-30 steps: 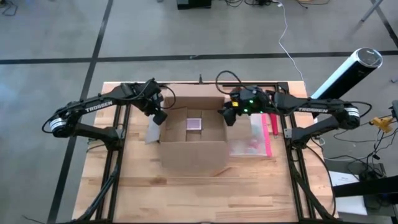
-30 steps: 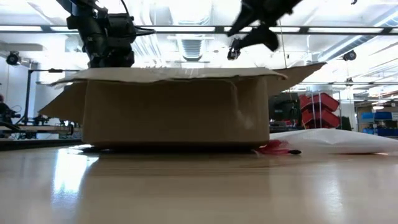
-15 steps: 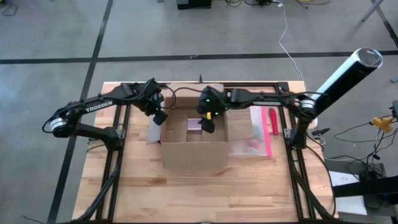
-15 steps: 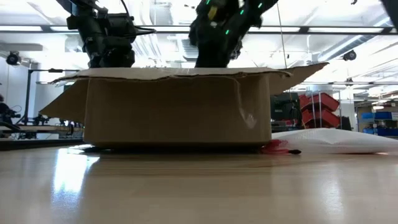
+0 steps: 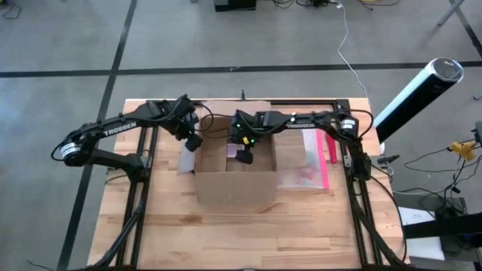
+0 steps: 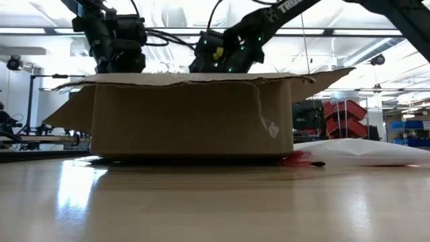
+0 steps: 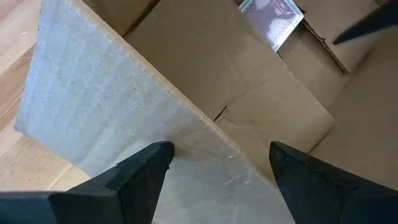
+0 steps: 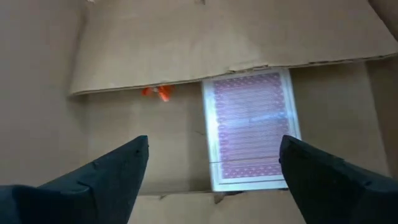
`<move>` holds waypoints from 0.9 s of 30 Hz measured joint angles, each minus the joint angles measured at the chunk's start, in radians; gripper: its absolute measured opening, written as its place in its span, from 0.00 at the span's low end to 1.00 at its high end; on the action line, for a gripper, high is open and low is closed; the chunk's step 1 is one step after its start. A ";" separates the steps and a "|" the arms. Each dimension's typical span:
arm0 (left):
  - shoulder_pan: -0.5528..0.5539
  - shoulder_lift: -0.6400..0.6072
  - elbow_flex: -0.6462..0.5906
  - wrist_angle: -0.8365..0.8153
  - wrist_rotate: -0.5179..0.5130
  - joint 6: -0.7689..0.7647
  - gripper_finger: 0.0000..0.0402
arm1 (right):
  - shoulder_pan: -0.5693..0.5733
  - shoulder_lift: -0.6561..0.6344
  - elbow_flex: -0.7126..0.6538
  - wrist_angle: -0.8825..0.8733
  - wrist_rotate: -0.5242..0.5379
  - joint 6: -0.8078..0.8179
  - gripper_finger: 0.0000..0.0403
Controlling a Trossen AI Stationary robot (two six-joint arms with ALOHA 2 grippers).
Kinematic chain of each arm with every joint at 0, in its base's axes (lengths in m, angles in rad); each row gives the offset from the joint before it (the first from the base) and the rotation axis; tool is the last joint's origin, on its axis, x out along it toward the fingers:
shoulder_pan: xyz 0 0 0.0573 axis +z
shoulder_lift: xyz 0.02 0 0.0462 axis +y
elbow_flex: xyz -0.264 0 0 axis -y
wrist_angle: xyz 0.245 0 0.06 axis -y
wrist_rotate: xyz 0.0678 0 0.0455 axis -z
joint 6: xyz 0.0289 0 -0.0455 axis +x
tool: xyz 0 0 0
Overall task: Unpack boxes
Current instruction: Put the red card game into the zip bag
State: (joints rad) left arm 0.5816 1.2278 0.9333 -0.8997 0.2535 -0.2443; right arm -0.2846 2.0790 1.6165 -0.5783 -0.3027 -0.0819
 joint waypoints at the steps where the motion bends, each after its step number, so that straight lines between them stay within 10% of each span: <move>1: 0.000 0.000 0.000 -0.002 0.000 0.001 0.68 | -0.004 0.010 0.000 0.002 0.008 -0.001 0.85; 27: 0.000 0.026 0.000 -0.003 0.048 0.037 0.68 | -0.001 0.124 0.001 -0.016 0.039 -0.089 0.91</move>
State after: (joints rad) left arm 0.5816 1.2541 0.9333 -0.9022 0.3011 -0.2070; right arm -0.2853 2.2028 1.6173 -0.5945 -0.2638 -0.1708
